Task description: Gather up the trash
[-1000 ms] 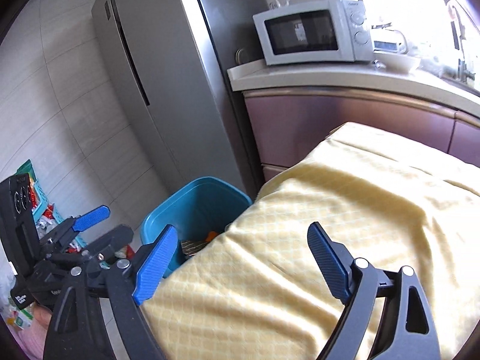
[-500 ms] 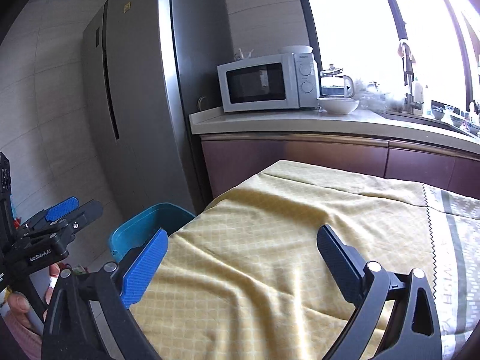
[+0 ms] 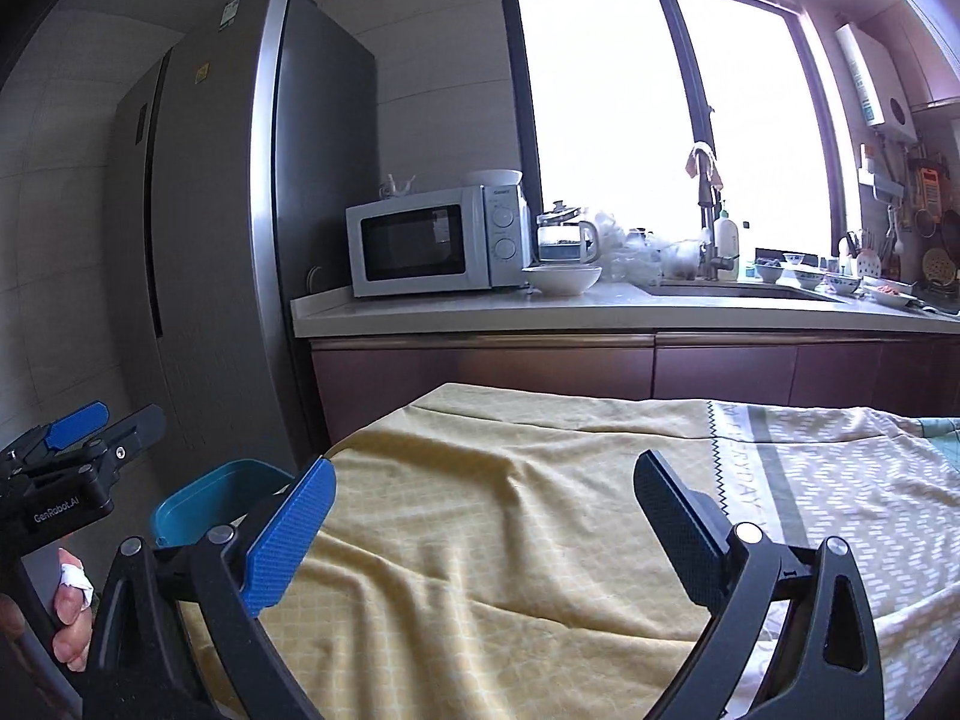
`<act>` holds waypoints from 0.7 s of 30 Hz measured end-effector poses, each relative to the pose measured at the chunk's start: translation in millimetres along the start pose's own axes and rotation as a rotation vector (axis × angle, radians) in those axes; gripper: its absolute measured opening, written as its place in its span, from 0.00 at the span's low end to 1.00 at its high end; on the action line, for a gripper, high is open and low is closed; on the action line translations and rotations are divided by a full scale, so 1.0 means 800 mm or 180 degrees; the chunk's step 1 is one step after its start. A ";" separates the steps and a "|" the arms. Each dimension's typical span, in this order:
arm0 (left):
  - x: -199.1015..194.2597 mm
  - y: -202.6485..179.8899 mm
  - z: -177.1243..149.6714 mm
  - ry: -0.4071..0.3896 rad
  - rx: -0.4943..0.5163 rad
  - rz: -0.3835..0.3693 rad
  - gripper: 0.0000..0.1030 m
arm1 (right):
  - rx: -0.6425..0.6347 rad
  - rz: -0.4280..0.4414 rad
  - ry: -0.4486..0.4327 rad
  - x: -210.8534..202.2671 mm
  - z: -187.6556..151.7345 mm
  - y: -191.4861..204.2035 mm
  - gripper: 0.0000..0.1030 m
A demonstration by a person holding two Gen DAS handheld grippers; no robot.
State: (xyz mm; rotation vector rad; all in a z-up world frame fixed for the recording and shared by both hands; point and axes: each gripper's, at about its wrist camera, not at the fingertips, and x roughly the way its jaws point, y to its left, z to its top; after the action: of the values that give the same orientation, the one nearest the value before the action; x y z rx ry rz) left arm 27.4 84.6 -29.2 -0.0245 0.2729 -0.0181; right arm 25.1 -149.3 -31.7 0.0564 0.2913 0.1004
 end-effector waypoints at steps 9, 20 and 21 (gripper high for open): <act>-0.012 -0.017 0.001 -0.0107 0.0048 -0.0086 0.95 | 0.0033 -0.0252 -0.0151 -0.027 -0.005 -0.017 0.93; -0.022 -0.033 -0.001 -0.0192 0.0115 -0.0152 0.94 | 0.0077 -0.0345 -0.0229 -0.044 -0.005 -0.026 0.93; -0.022 -0.033 -0.001 -0.0199 0.0115 -0.0155 0.95 | 0.0080 -0.0349 -0.0237 -0.046 -0.005 -0.026 0.93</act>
State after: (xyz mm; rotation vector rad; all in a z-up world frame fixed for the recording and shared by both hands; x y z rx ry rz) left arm 9.5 58.4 -24.5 0.0041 0.2095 -0.0705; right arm -9.0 -173.6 -26.7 0.0690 0.2208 -0.0142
